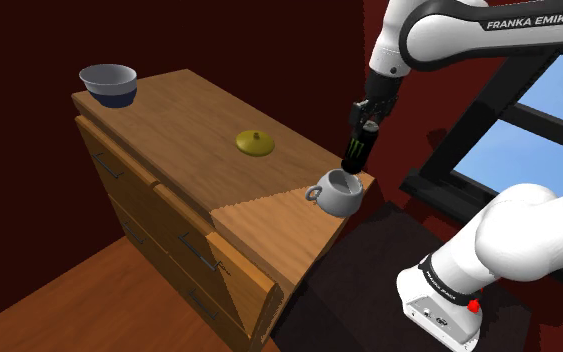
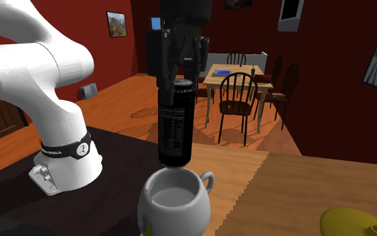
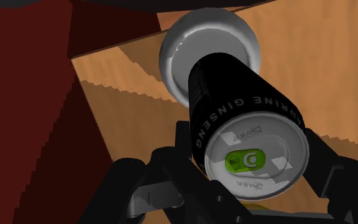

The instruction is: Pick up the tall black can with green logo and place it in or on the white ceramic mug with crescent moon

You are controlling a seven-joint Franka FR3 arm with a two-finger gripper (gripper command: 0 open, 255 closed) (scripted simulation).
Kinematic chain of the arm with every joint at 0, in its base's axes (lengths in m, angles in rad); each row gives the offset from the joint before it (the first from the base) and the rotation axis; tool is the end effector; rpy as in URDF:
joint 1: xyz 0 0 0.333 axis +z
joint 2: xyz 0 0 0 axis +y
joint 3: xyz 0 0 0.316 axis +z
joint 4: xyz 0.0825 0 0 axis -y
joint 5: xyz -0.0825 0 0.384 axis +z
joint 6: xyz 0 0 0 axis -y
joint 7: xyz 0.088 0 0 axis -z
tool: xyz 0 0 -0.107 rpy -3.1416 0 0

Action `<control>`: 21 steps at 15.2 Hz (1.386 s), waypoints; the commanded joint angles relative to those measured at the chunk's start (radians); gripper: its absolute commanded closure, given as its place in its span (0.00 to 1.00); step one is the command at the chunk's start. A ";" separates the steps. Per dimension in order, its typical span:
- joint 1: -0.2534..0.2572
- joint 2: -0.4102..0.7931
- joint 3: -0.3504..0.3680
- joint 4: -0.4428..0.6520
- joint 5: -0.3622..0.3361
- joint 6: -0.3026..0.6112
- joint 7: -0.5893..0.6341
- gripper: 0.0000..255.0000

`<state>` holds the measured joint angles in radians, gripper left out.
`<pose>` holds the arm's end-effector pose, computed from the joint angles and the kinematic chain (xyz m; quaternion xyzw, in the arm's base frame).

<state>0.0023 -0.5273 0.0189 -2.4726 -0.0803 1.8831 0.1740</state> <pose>0.3811 0.0024 0.4719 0.9965 -0.0642 -0.0269 0.0453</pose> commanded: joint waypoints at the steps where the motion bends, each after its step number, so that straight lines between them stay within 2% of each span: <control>1: 0.000 0.007 0.000 -0.022 -0.001 0.030 0.002 1.00; 10: -0.002 0.049 0.000 -0.114 -0.007 0.164 0.013 1.00; 18: -0.002 0.052 0.000 -0.118 -0.007 0.171 0.014 1.00; 19: -0.002 0.053 0.000 -0.118 -0.007 0.171 0.014 0.00; 21: -0.002 0.053 0.000 -0.118 -0.007 0.172 0.014 0.00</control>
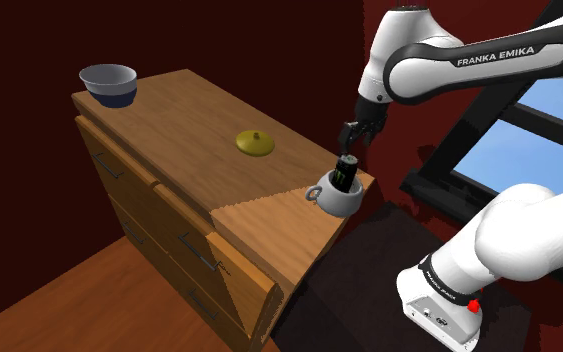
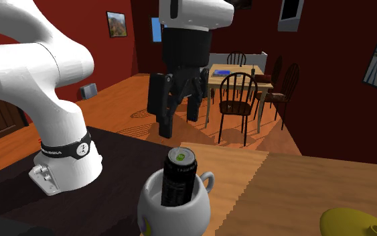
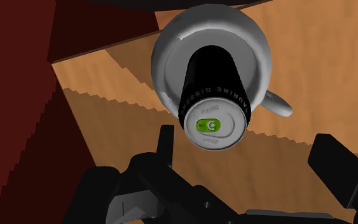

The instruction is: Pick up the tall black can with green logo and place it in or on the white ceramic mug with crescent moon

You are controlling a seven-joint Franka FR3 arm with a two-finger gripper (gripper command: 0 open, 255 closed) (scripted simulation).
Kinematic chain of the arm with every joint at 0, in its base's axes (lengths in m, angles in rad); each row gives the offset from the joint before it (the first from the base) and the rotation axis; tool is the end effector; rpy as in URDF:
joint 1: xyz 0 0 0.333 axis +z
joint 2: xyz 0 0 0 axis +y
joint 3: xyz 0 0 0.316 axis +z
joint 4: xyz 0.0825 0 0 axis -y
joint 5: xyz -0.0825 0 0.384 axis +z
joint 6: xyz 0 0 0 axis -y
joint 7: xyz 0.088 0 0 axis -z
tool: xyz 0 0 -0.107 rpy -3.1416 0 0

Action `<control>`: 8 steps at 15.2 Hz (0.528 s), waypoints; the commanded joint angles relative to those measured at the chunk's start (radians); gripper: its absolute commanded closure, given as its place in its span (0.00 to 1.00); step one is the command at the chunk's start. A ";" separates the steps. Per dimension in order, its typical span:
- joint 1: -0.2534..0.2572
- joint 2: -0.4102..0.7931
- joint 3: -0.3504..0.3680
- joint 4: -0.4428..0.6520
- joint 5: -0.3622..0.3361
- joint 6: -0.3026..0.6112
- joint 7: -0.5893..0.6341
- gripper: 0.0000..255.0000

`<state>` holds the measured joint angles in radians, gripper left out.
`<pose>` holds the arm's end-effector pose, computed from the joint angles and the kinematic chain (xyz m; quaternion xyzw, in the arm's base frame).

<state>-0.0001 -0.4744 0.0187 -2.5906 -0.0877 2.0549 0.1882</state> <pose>0.3815 0.0023 0.4111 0.9966 -0.0642 -0.0262 0.0453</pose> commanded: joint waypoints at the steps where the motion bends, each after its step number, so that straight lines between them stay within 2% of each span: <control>1: 0.000 0.000 0.000 0.000 0.000 0.000 0.000 0.00; 3: 0.000 -0.001 0.000 0.000 0.000 -0.001 0.000 0.00; 7: 0.006 -0.036 0.006 0.103 0.010 -0.139 -0.004 0.00; 8: 0.006 -0.036 0.006 0.103 0.010 -0.139 -0.004 0.00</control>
<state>0.0051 -0.5070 0.0239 -2.5032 -0.0792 1.9356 0.1848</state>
